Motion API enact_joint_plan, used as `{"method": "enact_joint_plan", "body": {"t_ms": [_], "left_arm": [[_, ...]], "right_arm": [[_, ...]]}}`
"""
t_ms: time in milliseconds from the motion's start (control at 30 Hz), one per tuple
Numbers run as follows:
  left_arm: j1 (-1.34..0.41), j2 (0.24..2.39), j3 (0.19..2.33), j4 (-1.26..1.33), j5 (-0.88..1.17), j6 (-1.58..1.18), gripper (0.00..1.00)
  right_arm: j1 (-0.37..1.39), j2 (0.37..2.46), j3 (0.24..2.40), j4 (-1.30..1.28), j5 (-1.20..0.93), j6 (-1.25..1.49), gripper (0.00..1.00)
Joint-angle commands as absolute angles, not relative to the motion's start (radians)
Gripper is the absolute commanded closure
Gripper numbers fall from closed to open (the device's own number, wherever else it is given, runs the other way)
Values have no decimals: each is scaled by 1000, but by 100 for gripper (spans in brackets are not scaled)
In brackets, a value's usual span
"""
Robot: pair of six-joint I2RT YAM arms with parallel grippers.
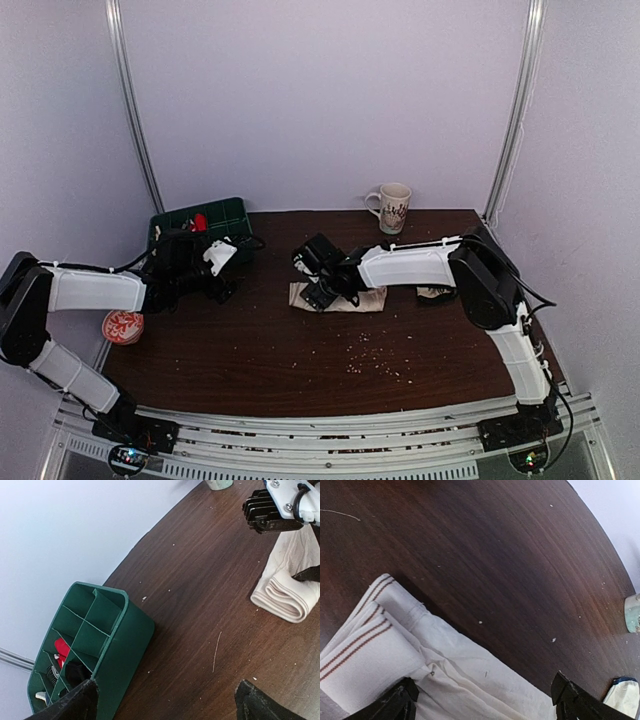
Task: Roll the underwear
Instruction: Rotate the underwear at the center of the board.
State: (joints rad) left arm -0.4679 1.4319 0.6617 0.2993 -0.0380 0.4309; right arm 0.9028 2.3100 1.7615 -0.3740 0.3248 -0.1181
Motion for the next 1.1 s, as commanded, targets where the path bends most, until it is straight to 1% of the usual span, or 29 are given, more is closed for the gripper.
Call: {"method": "enact_joint_plan", "body": {"t_ms": [0, 67, 200, 367, 467, 600, 833, 1067], "left_arm": [[-463, 1415, 648, 353, 19, 423, 2], [-463, 1422, 651, 349, 24, 422, 2], [-462, 1431, 653, 347, 31, 425, 2], [-463, 1430, 653, 345, 43, 425, 2], [-462, 1428, 649, 348, 51, 429, 2], [-462, 1433, 649, 345, 66, 433, 2], [-462, 1455, 655, 345, 64, 436, 2], [-463, 1457, 657, 341, 70, 433, 2]], "right_arm": [[919, 2243, 1755, -405, 307, -9, 2], [918, 2179, 1700, -338, 378, -7, 0], [896, 2058, 1601, -282, 464, -9, 0], [856, 1975, 1512, -324, 508, -23, 0], [842, 1961, 1455, -355, 570, -39, 0], [820, 1964, 1394, -368, 588, -44, 0], [808, 1998, 1372, -376, 624, -45, 0], [776, 2072, 1414, -413, 651, -46, 0]]}}
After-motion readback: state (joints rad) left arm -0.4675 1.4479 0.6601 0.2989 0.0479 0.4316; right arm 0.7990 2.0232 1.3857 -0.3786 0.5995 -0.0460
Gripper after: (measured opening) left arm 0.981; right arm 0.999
